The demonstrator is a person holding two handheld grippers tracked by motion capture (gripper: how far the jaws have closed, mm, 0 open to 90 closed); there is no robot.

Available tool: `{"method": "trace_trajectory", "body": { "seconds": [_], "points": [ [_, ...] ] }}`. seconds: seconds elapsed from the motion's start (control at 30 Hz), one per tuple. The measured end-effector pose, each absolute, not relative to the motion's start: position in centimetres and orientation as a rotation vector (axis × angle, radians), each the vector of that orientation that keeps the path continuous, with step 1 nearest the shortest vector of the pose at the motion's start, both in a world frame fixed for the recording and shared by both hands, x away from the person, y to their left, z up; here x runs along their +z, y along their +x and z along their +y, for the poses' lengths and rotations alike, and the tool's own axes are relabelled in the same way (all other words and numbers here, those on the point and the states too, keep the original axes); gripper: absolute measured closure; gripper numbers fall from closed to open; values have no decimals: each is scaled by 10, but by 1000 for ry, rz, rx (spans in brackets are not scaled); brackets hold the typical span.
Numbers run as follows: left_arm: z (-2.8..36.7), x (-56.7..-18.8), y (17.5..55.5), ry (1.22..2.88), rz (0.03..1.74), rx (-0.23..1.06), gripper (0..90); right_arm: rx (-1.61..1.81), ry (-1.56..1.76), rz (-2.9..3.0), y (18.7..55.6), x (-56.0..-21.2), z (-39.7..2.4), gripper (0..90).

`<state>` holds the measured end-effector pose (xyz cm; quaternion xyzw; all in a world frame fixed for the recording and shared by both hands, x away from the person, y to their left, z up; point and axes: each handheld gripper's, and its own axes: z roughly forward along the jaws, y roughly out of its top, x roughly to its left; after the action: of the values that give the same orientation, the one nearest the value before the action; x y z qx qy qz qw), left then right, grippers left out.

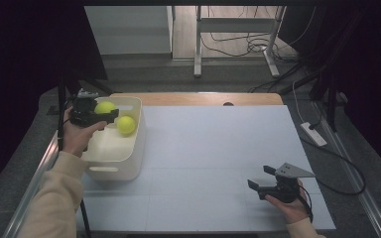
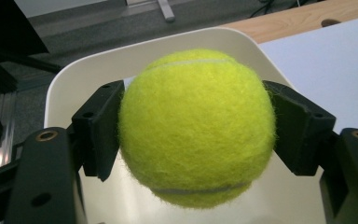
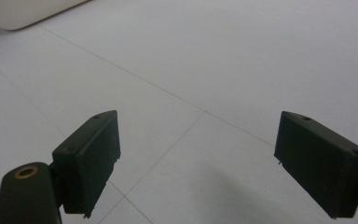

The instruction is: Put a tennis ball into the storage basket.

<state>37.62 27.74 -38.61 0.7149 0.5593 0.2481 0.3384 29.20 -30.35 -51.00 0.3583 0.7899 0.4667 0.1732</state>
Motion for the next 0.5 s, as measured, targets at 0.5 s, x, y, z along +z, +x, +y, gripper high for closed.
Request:
{"method": "trace_trajectory", "body": {
  "seconds": [0.5],
  "points": [
    [270,-396,386,1941,1472,626,267,1324,1019,2240,292,-510,-304,144]
  ]
}}
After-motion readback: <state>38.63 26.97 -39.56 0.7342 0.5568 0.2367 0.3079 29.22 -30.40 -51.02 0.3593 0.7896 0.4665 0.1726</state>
